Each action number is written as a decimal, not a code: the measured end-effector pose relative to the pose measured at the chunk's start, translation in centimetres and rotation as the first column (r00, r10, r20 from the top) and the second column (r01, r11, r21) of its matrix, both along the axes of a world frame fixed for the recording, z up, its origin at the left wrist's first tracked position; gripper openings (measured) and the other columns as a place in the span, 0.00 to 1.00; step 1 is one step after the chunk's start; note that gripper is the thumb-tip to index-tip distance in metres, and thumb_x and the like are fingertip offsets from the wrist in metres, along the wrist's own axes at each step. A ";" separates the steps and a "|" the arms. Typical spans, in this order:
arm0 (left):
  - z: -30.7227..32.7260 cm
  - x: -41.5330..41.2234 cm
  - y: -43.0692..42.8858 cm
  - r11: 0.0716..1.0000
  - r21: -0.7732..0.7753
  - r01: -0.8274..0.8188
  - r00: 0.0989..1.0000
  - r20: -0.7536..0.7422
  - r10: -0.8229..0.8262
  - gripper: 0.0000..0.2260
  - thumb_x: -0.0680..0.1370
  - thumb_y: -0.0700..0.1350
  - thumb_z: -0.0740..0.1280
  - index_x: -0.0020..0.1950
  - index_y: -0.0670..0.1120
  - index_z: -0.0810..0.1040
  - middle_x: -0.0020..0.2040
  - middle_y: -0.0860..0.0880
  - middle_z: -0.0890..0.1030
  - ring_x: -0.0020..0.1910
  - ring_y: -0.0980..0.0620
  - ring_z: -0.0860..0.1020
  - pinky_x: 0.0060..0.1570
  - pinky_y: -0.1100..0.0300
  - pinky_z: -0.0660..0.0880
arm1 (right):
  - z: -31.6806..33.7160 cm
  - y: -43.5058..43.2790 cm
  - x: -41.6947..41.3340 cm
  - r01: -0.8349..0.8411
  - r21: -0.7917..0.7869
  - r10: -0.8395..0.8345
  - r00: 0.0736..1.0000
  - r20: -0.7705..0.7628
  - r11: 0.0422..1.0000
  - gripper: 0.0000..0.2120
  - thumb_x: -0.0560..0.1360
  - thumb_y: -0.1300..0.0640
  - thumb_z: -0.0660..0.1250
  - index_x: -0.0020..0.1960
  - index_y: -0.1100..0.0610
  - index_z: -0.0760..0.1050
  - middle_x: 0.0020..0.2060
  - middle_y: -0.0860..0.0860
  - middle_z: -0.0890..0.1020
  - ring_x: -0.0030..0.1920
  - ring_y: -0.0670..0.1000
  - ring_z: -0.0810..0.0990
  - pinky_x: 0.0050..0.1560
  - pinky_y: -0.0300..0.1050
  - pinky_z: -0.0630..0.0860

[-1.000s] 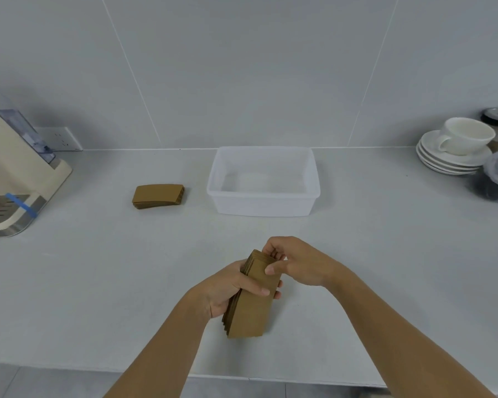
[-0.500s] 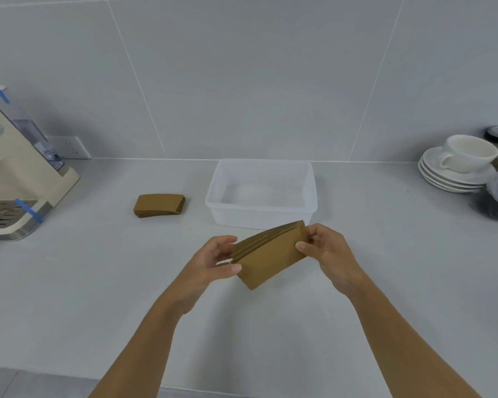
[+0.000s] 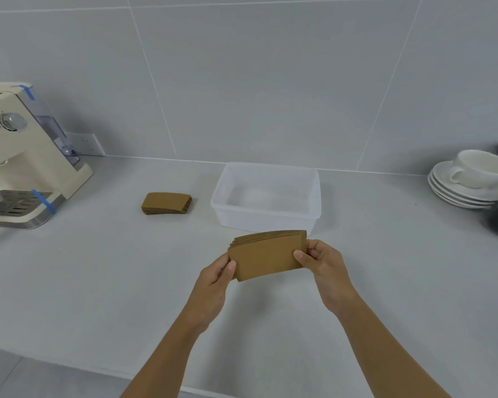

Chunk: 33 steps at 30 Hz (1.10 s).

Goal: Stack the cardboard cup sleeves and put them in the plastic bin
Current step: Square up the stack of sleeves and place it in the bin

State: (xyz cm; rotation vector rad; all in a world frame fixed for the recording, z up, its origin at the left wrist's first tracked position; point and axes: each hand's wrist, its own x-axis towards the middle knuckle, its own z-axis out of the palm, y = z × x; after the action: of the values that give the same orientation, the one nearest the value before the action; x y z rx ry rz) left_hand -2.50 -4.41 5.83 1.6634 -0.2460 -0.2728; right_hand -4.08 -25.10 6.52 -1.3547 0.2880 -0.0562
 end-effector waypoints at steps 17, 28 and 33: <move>-1.2 -0.3 2.3 0.919 -0.069 -0.389 0.921 -0.030 0.388 0.13 0.79 0.39 0.60 0.49 0.54 0.80 0.42 0.61 0.85 0.47 0.59 0.81 0.49 0.65 0.77 | -1.0 5.1 0.5 -0.008 -0.146 0.003 1.000 -0.031 0.989 0.13 0.75 0.64 0.65 0.46 0.46 0.81 0.39 0.42 0.83 0.40 0.45 0.78 0.40 0.39 0.74; -1.7 3.1 6.8 0.879 -0.027 -0.477 0.877 -0.089 0.473 0.14 0.79 0.39 0.61 0.45 0.57 0.79 0.44 0.56 0.83 0.49 0.51 0.81 0.50 0.62 0.74 | -2.1 10.2 4.2 -0.092 -0.267 0.054 0.988 -0.146 0.959 0.05 0.74 0.61 0.66 0.48 0.58 0.80 0.45 0.54 0.84 0.40 0.50 0.78 0.38 0.41 0.74; -1.5 6.3 10.0 0.871 0.020 -0.491 0.868 -0.078 0.491 0.10 0.79 0.40 0.61 0.49 0.51 0.80 0.46 0.54 0.82 0.49 0.52 0.79 0.51 0.61 0.73 | -2.2 13.2 7.0 -0.110 -0.318 0.058 0.984 -0.169 0.942 0.03 0.74 0.59 0.66 0.46 0.57 0.78 0.43 0.53 0.83 0.38 0.51 0.77 0.39 0.40 0.75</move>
State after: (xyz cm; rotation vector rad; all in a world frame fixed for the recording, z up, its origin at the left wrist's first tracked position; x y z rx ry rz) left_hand 3.78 5.58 4.33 1.6506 0.2433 0.0476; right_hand 2.96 -11.88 4.34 -1.7048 0.3642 0.0789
